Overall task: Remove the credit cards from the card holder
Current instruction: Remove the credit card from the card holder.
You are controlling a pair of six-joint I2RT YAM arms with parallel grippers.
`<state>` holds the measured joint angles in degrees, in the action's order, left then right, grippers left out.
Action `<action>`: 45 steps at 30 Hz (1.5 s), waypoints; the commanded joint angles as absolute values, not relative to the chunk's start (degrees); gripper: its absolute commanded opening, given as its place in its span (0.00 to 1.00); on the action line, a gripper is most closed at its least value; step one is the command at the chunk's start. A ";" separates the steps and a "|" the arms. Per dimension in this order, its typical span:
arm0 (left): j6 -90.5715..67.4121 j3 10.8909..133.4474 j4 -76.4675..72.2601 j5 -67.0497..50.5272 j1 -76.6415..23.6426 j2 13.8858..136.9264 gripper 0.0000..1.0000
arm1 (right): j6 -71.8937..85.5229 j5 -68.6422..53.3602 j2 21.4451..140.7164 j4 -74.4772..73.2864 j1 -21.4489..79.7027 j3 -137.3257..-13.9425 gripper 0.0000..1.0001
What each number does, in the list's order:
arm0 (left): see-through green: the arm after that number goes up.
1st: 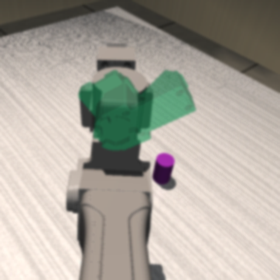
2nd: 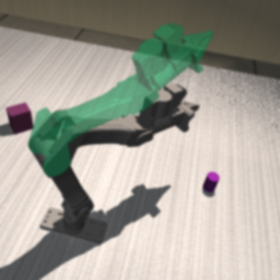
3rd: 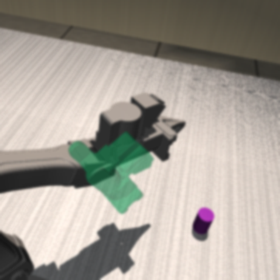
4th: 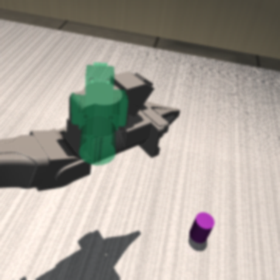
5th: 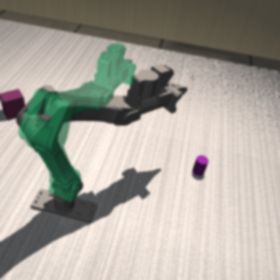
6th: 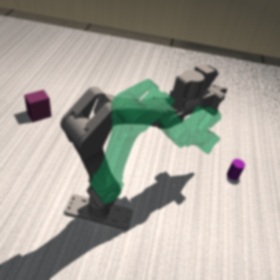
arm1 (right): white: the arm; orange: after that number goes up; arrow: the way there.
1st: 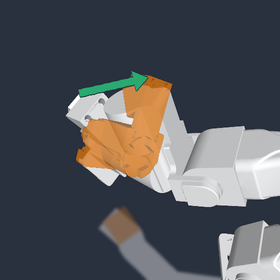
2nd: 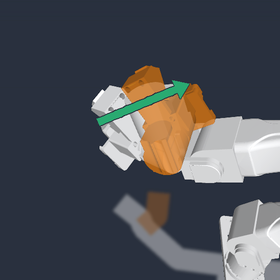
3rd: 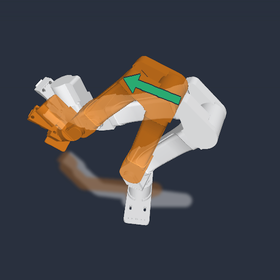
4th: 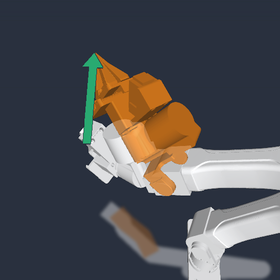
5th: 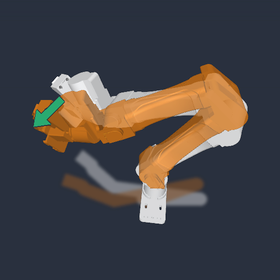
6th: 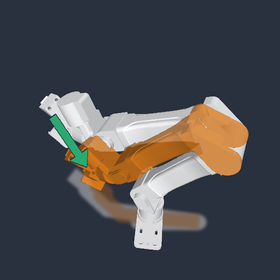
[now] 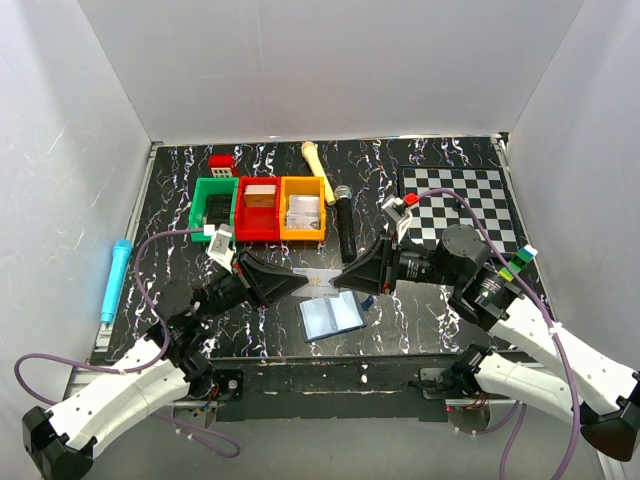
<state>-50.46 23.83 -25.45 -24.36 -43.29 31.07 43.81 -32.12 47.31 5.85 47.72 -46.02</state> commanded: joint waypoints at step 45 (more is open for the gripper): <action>-5.80 72.60 33.05 -57.30 -45.35 66.00 0.30 | 22.15 -43.94 47.20 -20.57 46.49 -56.16 0.01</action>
